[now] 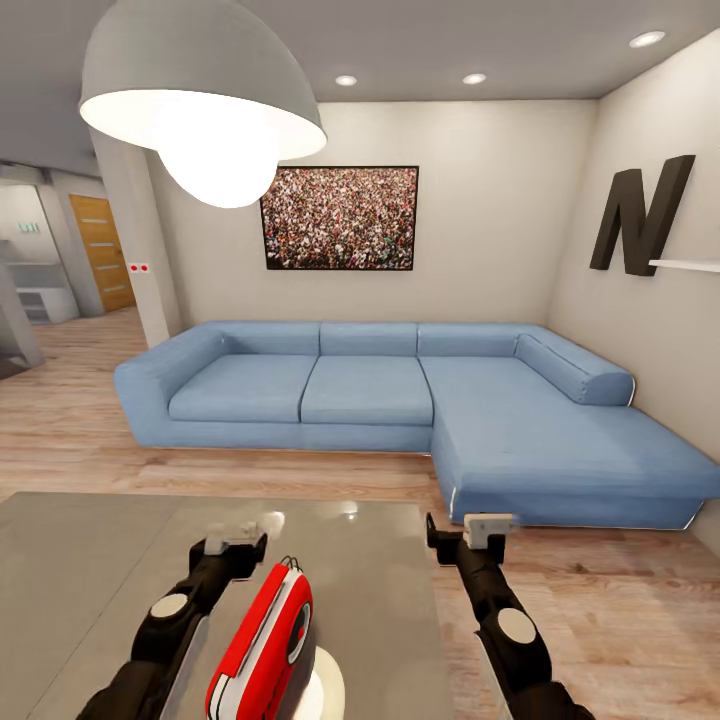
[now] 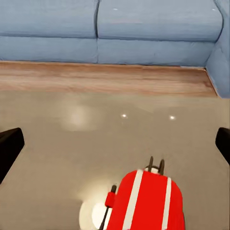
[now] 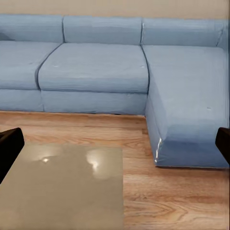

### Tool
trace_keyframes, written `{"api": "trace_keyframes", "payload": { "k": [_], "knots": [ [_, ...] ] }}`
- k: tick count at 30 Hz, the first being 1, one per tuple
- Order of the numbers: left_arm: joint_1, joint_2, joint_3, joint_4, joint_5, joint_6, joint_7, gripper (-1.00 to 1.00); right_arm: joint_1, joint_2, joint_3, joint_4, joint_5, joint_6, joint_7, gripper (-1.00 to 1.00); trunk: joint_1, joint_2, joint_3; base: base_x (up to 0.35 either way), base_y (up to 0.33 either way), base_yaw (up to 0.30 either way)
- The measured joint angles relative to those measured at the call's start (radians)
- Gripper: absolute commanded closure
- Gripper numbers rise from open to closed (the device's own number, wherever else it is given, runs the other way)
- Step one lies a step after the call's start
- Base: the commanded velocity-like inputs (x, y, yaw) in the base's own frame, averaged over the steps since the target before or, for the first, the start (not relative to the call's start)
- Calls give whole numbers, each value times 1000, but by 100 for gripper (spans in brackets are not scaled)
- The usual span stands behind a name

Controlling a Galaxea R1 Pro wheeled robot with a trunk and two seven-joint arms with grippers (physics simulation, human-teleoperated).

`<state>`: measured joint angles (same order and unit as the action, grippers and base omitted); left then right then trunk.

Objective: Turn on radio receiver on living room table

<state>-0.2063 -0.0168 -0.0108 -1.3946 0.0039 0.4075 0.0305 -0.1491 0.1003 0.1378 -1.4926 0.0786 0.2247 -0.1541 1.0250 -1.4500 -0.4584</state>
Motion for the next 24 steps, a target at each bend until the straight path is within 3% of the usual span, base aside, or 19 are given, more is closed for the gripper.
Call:
{"api": "trace_keyframes", "payload": {
  "k": [2,7,10,15,17,22,24],
  "knots": [
    [-65,0,0,43,0,54,50,-100,-62,4,0,-1,28,102,-8,-100,0,0,0,0,0,0],
    [-220,0,0,117,1,161,82,-100,-258,5,0,-1,38,320,-13,-100,0,0,0,0,0,0],
    [-249,0,0,119,1,197,84,-100,-318,6,0,-1,38,387,-13,-100,0,0,0,0,0,0],
    [-291,0,1,105,-1,306,84,-100,-442,6,-1,-1,37,562,-14,-100,0,0,0,0,0,0],
    [-306,0,0,96,-1,363,85,-100,-501,6,-2,1,37,665,-14,-100,0,0,0,0,0,0],
    [-311,0,0,83,0,388,84,-100,-528,6,-3,3,37,714,-15,-100,0,0,0,0,0,0],
    [-312,-6,0,69,0,463,84,-100,-537,8,-5,4,36,745,-17,-100,0,0,0,0,0,0]
  ]
}}
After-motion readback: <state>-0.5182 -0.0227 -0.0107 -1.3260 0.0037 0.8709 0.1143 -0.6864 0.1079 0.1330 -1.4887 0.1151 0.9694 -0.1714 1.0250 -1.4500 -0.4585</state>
